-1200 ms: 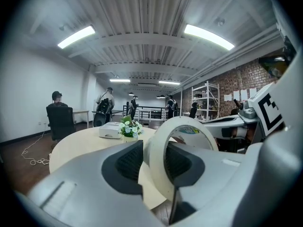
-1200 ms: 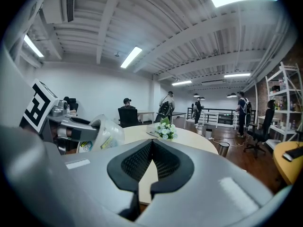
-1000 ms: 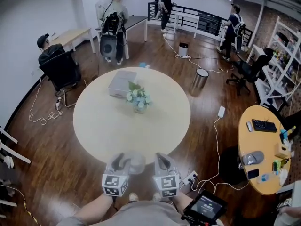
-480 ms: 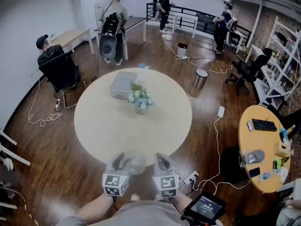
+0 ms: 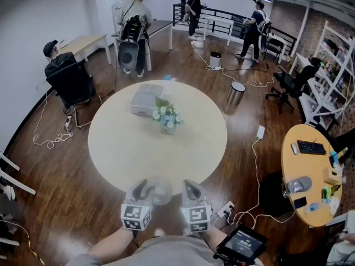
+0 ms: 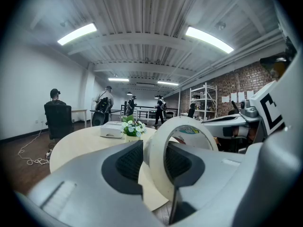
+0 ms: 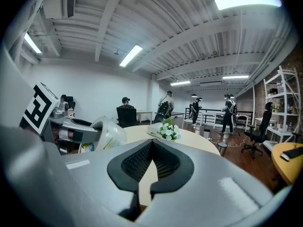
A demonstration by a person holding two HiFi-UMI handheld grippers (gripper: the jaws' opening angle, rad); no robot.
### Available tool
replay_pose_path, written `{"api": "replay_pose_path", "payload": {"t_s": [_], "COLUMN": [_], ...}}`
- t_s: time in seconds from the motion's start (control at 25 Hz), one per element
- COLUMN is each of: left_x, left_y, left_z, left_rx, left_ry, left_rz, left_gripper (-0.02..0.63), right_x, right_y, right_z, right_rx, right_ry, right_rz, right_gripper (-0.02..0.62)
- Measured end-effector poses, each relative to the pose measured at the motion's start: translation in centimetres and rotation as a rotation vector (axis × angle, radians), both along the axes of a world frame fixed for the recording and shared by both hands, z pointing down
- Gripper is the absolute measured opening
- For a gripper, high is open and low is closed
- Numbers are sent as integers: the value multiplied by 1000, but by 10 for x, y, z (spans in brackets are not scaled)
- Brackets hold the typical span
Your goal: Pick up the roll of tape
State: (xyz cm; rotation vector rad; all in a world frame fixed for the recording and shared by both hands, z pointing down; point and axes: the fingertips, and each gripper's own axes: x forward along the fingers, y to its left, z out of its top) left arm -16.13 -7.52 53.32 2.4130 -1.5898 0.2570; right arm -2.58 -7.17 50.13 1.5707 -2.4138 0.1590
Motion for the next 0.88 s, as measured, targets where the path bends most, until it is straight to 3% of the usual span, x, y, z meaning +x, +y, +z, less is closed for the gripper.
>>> {"api": "replay_pose_path", "payload": {"t_s": [0.88], "left_x": [5], "left_y": [0], "left_z": [-6], "left_rx": [19], "left_ry": [3], "left_rz": [8], "left_gripper": [121], "right_x": [3], "right_y": [2], "right_z": [-1], "right_rx": [4], "right_ry": [4], "right_rz": [-8], "right_gripper": [12]}}
